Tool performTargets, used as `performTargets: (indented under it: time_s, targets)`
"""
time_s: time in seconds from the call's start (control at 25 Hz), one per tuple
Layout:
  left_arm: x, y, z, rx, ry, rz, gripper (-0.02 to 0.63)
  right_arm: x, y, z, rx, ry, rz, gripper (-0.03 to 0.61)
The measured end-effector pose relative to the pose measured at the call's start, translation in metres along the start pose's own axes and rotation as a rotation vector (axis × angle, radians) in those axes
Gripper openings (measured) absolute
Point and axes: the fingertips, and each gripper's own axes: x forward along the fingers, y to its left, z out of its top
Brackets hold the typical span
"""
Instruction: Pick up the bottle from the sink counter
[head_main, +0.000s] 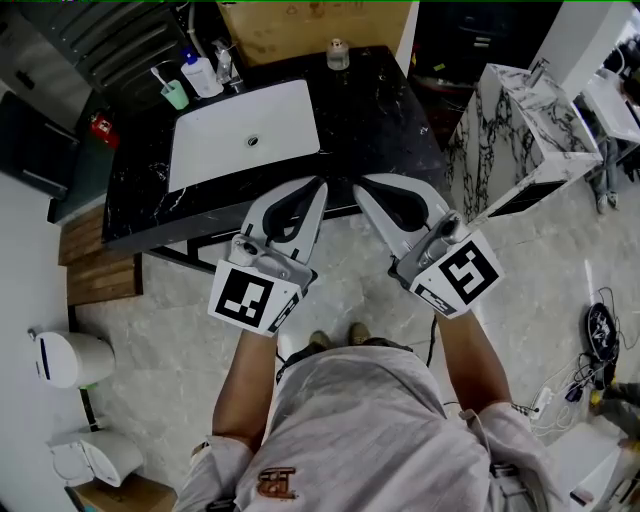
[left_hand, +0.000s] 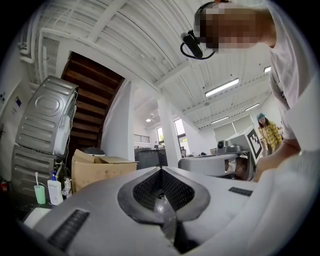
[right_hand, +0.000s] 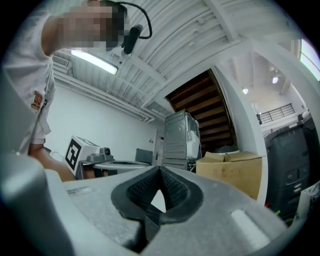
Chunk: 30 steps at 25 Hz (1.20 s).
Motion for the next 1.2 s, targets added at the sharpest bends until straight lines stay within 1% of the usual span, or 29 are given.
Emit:
performTargets:
  time_s: [0.28,0.6,0.92,1.2]
  targets:
    - [0.024,0.004,-0.003,0.017,-0.002,0.034,0.0,-0.006,-0.032,-0.004,-0.017,0.002,0.016,0.0]
    - [0.047,0.022,-0.001,0.024,-0.008,0.048,0.0,0.005,-0.061,-0.005,-0.021,0.003,0.011,0.002]
    - [0.073,0.059,-0.008,0.026,-0.028,0.035,0.0,0.033,-0.093,-0.014,-0.042,0.013,-0.014,0.002]
    - [0.103,0.108,-0.015,0.029,-0.036,0.016,0.0,0.073,-0.133,-0.027,-0.047,0.037,-0.055,0.002]
